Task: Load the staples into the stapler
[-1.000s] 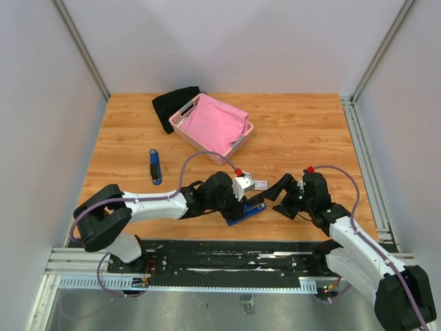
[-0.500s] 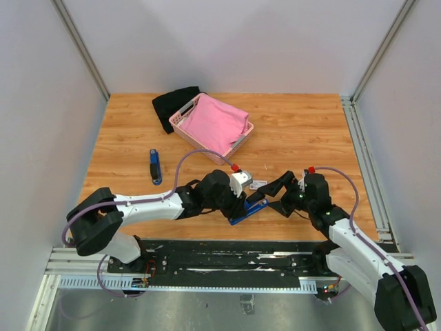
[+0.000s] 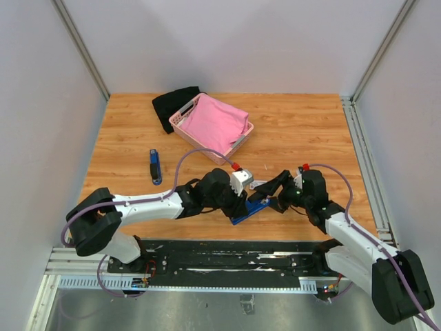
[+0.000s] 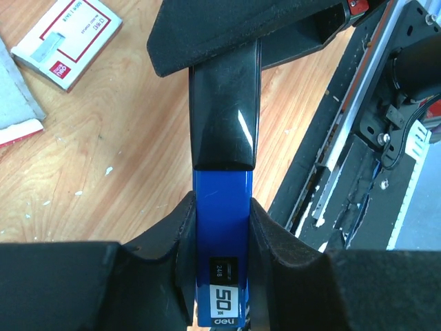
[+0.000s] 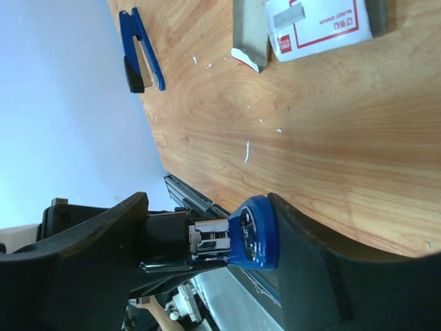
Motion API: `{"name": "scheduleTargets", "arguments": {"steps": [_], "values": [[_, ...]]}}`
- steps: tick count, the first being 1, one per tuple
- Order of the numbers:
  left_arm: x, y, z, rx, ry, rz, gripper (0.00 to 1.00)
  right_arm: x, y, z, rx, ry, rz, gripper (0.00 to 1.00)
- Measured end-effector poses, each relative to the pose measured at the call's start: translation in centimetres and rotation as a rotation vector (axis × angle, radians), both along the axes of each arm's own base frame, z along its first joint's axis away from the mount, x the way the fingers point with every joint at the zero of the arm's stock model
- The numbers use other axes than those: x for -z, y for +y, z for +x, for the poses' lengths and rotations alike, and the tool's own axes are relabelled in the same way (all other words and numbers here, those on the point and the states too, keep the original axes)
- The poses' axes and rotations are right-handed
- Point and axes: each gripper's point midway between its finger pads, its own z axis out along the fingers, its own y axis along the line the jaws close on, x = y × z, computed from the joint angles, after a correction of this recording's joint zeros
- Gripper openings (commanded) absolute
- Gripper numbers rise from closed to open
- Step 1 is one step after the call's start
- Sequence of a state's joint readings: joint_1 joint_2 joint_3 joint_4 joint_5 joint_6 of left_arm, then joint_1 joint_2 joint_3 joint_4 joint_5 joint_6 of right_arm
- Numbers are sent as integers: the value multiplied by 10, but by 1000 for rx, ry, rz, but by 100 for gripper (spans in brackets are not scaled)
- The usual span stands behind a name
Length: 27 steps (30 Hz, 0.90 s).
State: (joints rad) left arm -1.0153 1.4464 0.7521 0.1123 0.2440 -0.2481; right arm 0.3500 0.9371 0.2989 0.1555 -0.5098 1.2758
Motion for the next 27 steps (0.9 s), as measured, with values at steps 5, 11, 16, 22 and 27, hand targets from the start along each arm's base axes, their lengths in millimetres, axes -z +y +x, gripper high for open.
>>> {"name": "scheduleTargets", "arguments": {"steps": [5,11,16,22,27], "values": [[-4,-2,1,-4,9,-10,17,-3,0,2,-3,-15,2,1],[-5,-3,0,1,14,-15,58,-4,-1,3,0,-16,5,0],[-21,-15,-1,35,0,-71,69,-2,-1,2,-2,-12,-3,0],[-10,-21,-5,71,25,-60,74,0,-3,2,-5,-21,-18,0],[5,-23,-3,97,12,-26,75,0,-2,3,-29,-40,-39,0]]}}
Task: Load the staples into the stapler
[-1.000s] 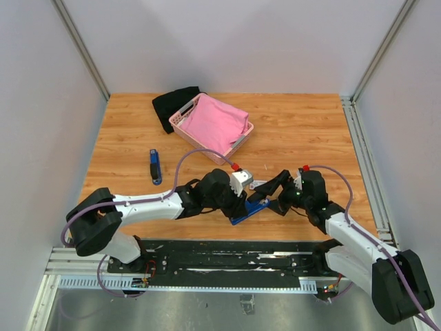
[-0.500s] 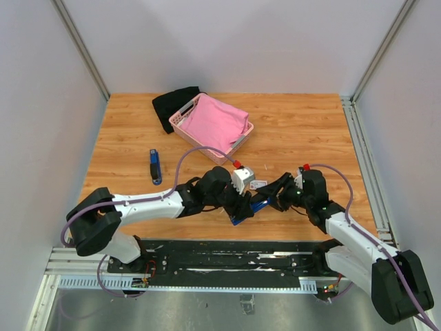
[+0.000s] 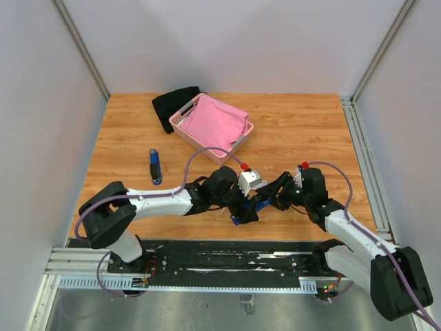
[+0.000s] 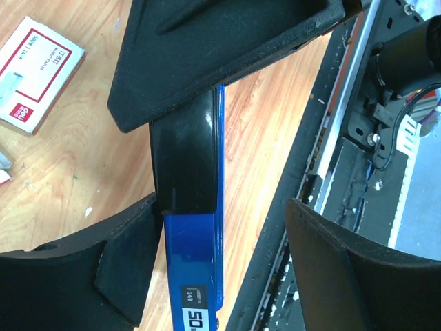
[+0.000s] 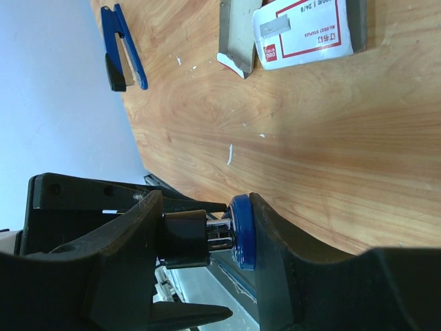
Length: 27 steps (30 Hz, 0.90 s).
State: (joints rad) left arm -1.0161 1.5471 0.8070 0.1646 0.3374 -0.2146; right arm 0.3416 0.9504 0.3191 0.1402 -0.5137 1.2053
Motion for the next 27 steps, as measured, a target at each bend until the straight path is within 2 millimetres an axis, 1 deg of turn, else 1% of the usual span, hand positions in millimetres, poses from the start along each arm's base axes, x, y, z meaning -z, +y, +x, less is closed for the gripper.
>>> {"name": "scheduleTargets", "arguments": {"steps": [4,8,9,12,14,18,20,25,27], "values": [[5,-2,2,18,-17,13,75,2,0,2,-24,-9,-27,0],[6,-2,4,18,-28,13,75,-2,1,2,-42,-21,-40,0],[7,-1,5,8,-31,18,75,-4,2,2,-45,-25,-36,0],[18,7,10,-41,-36,61,76,-23,8,8,-68,-71,-4,0],[26,14,12,-71,-35,93,75,-32,10,11,-78,-103,9,0],[31,20,13,-101,-21,120,71,-34,12,11,-95,-119,11,0],[31,20,12,-100,-14,118,64,-34,12,10,-102,-120,11,0],[23,20,2,-73,9,81,33,-44,15,12,-132,-153,10,0],[18,21,1,-69,6,70,23,-49,17,11,-149,-166,12,0]]}}
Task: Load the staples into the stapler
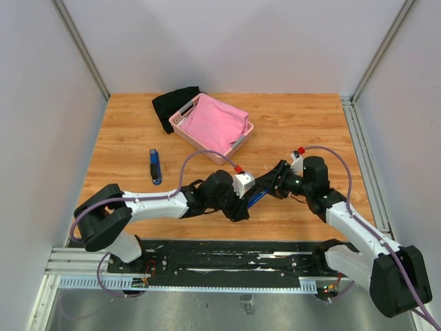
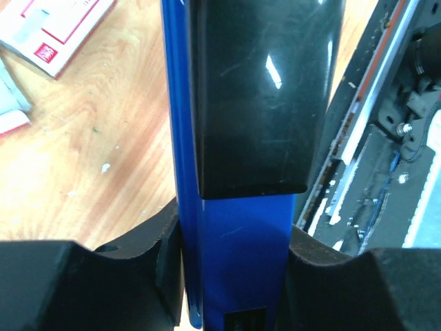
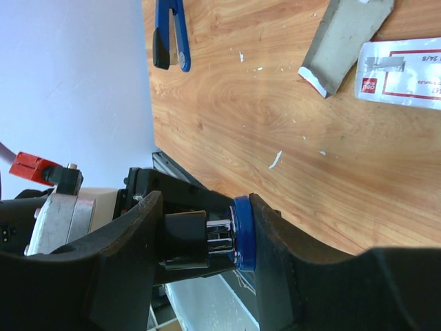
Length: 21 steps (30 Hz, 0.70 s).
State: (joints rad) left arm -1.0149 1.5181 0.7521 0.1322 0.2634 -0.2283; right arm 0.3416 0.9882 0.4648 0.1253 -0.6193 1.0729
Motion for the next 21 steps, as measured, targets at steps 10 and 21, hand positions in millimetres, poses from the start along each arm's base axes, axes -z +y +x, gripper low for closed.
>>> {"name": "scheduleTargets", "arguments": {"steps": [10,21], "values": [[2,2,-6,11,30,2,0,5,2,-5,-29,30,-8,55],[2,1,-12,35,45,-2,0,9,6,-12,-97,41,-6,77]]}}
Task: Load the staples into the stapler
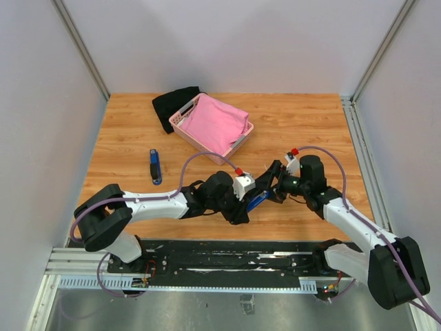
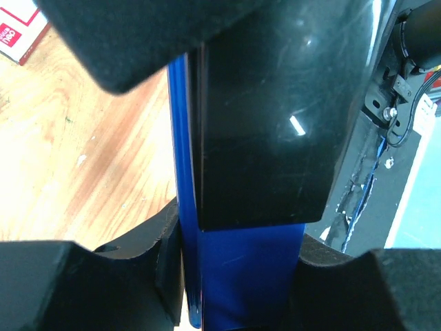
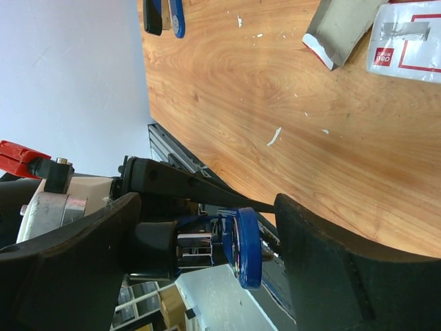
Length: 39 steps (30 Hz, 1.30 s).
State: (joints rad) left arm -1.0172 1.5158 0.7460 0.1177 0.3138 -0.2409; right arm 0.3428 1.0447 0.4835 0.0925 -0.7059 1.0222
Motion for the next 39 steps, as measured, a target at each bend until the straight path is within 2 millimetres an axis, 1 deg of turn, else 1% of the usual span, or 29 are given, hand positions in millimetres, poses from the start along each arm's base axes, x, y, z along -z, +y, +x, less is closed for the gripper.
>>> {"name": "scheduleTargets", "arguments": {"steps": [1,2,3,4,12,13,14,15,16,20,23,26,28,31,33,36,39], "values": [[0,0,0,1,0,0,0,1,1,-1,-6,4,-1,60],[0,0,0,1,1,1,0,2,1,-1,-10,7,0,37],[1,1,-1,1,3,3,0,1,2,-1,-14,3,2,8],[2,2,-1,2,7,10,0,0,2,-1,-19,-4,0,1],[1,1,-2,0,10,8,0,2,1,2,-12,23,-34,0],[1,1,-2,0,10,7,0,2,0,2,-10,23,-35,5],[1,1,-2,-1,10,7,0,1,0,2,-9,22,-35,36],[1,1,-1,-2,10,6,0,1,0,2,-8,20,-35,60],[1,1,-1,-5,9,6,0,1,0,2,-7,18,-36,70],[0,3,4,-38,-4,15,0,-5,-2,7,-4,0,-66,72],[-4,11,11,-87,-18,21,0,-19,-8,19,10,-48,-113,72],[-7,26,17,-145,-15,19,0,-33,-22,35,56,-96,-158,73],[-5,42,24,-203,-7,29,0,-38,-39,47,113,-115,-200,74],[5,76,43,-344,12,79,0,-41,-62,58,194,-136,-269,76],[13,106,61,-482,35,135,0,-42,-74,60,228,-147,-321,76],[24,152,92,-695,74,204,0,-45,-85,64,252,-162,-386,77],[35,193,115,-870,122,269,0,-42,-91,64,262,-163,-426,77]]}}
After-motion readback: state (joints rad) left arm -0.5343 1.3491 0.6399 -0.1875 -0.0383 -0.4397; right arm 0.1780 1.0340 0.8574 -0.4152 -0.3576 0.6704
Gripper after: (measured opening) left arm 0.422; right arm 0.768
